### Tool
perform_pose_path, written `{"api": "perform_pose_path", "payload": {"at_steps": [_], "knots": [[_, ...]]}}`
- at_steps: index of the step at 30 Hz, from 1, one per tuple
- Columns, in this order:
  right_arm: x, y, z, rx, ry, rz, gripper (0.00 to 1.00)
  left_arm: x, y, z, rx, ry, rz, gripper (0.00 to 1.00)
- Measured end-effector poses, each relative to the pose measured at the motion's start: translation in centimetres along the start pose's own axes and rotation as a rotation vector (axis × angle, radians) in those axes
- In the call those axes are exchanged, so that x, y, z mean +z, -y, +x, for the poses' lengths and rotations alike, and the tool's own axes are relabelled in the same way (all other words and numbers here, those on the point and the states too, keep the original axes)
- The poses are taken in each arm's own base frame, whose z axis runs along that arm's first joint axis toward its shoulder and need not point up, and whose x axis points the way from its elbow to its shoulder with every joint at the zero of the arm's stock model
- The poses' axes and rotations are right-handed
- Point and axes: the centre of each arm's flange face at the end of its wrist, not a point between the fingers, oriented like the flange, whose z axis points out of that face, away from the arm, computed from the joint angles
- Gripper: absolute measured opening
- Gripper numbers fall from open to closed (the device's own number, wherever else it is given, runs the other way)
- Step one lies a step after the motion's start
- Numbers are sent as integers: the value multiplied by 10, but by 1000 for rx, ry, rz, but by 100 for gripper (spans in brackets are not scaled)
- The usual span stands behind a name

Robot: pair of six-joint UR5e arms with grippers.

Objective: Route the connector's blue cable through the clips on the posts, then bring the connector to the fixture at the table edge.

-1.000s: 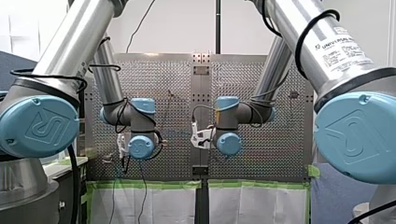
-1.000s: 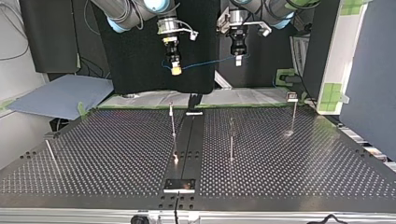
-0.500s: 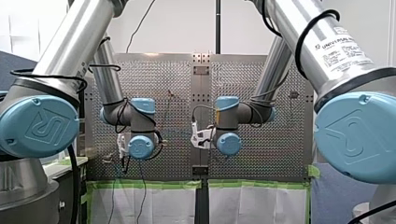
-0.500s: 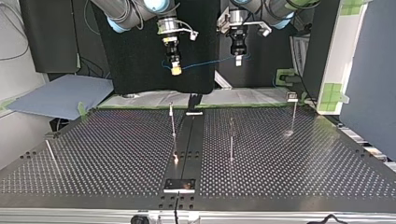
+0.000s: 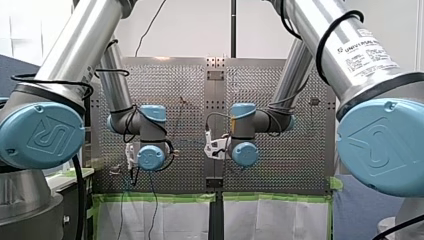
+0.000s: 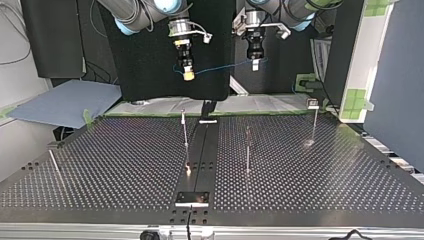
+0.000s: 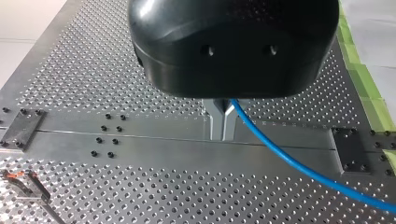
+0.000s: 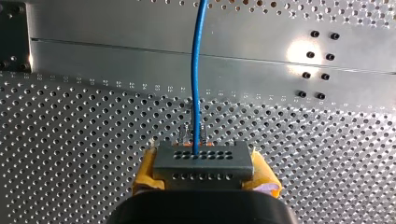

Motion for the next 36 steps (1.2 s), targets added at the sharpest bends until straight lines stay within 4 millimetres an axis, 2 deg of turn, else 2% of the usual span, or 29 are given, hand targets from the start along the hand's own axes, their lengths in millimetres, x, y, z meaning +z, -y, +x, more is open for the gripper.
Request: {"api": "perform_pose_path", "payload": {"at_steps": [27,36], "knots": [[1,-1,-1,0,2,0,0,1,-1,2,3,-4,1,0],[-3,-5,-37,-22,96,-3,0,-2,-5,26,37,-59,7,0]]}}
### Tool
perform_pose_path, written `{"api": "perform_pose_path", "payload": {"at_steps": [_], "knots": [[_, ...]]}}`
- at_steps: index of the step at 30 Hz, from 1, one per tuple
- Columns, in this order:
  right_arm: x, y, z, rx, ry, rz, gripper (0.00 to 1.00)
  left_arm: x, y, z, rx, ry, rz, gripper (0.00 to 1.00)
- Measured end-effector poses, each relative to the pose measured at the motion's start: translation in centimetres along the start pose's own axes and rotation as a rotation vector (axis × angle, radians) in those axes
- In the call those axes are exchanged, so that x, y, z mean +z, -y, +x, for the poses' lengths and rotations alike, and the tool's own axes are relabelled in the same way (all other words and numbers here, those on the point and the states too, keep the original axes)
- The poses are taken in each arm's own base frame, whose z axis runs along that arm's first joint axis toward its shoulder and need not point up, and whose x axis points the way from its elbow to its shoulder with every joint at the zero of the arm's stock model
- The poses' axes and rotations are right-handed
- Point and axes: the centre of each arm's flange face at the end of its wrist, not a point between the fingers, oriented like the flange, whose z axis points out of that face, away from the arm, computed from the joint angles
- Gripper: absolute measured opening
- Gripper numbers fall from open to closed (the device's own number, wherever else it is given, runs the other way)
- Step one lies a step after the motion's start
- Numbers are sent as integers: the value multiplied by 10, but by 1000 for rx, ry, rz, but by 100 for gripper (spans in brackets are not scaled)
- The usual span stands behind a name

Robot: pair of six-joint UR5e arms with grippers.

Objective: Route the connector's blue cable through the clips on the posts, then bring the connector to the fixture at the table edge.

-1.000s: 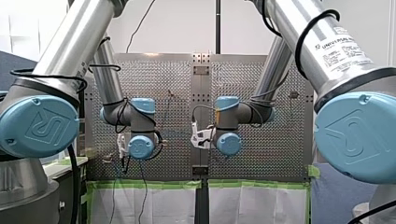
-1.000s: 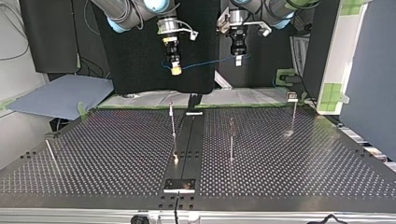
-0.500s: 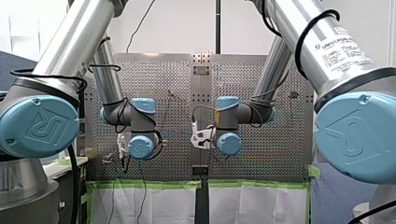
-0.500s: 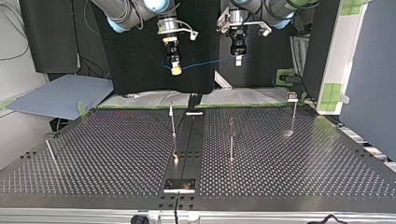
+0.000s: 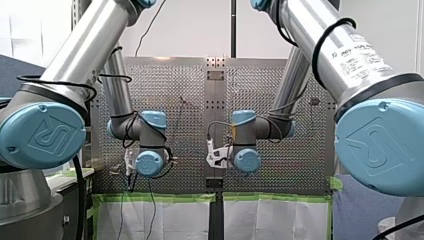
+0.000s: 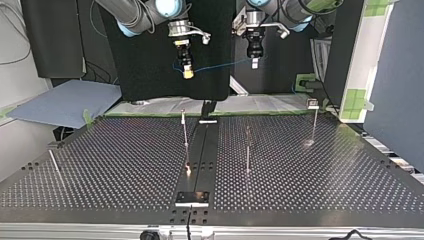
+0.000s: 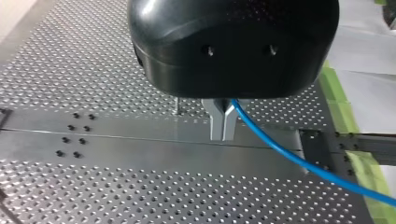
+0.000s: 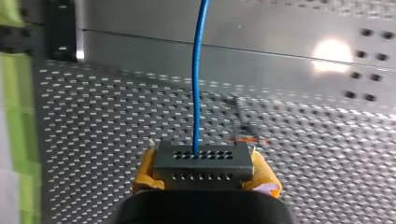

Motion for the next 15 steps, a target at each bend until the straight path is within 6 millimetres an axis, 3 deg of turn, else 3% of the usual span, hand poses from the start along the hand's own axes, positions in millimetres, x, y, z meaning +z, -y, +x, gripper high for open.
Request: {"api": "perform_pose_path", "payload": {"at_steps": [15], "knots": [[-1,0,-8,-4,17,1,0,-1,-1,3,5,-8,0,0]]}}
